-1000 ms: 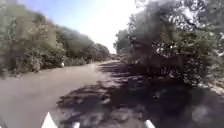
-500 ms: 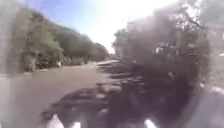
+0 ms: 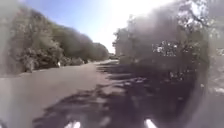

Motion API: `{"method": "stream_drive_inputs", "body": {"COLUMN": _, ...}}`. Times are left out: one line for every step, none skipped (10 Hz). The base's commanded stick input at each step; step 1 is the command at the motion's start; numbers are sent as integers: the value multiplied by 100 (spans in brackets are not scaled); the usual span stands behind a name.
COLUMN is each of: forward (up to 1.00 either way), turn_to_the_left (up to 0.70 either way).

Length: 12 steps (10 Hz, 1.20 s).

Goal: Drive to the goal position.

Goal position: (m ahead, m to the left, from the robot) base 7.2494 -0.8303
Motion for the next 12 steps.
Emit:
{"method": "stream_drive_inputs", "body": {"forward": 50, "turn_to_the_left": 0}}
{"method": "stream_drive_inputs", "body": {"forward": 50, "turn_to_the_left": 0}}
{"method": "stream_drive_inputs", "body": {"forward": 50, "turn_to_the_left": 0}}
{"method": "stream_drive_inputs", "body": {"forward": 50, "turn_to_the_left": 0}}
{"method": "stream_drive_inputs", "body": {"forward": 50, "turn_to_the_left": 0}}
{"method": "stream_drive_inputs", "body": {"forward": 50, "turn_to_the_left": -50}}
{"method": "stream_drive_inputs", "body": {"forward": 50, "turn_to_the_left": -50}}
{"method": "stream_drive_inputs", "body": {"forward": 50, "turn_to_the_left": 0}}
{"method": "stream_drive_inputs", "body": {"forward": 50, "turn_to_the_left": 0}}
{"method": "stream_drive_inputs", "body": {"forward": 50, "turn_to_the_left": 0}}
{"method": "stream_drive_inputs", "body": {"forward": 50, "turn_to_the_left": 0}}
{"method": "stream_drive_inputs", "body": {"forward": 50, "turn_to_the_left": 0}}
